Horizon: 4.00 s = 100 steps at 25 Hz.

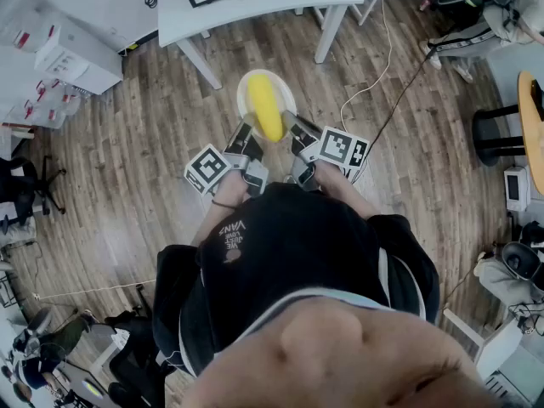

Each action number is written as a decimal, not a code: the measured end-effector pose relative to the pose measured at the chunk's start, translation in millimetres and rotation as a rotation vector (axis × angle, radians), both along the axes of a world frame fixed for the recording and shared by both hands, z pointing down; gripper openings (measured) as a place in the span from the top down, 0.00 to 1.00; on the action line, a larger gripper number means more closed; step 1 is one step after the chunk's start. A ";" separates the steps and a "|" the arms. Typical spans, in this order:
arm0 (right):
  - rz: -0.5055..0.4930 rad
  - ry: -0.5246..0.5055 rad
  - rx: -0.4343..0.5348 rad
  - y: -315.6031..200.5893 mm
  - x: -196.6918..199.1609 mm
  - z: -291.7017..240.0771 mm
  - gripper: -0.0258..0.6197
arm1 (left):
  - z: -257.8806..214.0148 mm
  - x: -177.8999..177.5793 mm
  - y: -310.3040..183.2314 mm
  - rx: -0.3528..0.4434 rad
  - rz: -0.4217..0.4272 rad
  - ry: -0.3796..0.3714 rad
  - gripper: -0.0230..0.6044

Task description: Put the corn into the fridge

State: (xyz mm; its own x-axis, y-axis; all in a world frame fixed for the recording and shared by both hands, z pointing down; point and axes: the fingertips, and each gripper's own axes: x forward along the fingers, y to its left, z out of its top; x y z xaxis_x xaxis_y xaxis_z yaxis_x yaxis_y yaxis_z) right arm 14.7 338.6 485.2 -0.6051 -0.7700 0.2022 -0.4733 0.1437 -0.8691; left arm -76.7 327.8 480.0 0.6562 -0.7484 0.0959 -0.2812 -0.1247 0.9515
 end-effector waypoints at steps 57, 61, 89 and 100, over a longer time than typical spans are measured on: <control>-0.021 0.000 0.005 -141.2 8.1 4.6 0.90 | 10.3 8.7 -142.5 -0.014 -0.001 0.033 0.91; -0.003 -0.004 0.002 -163.6 3.2 2.9 0.90 | 7.9 4.0 -166.5 -0.017 0.018 0.029 0.91; 0.110 -0.007 0.009 -260.2 -36.5 8.3 0.90 | 13.4 -32.3 -273.1 -0.008 0.143 0.035 0.91; 0.069 -0.012 0.005 -297.2 -10.9 9.1 0.90 | 14.5 -9.0 -305.8 -0.026 0.093 0.017 0.91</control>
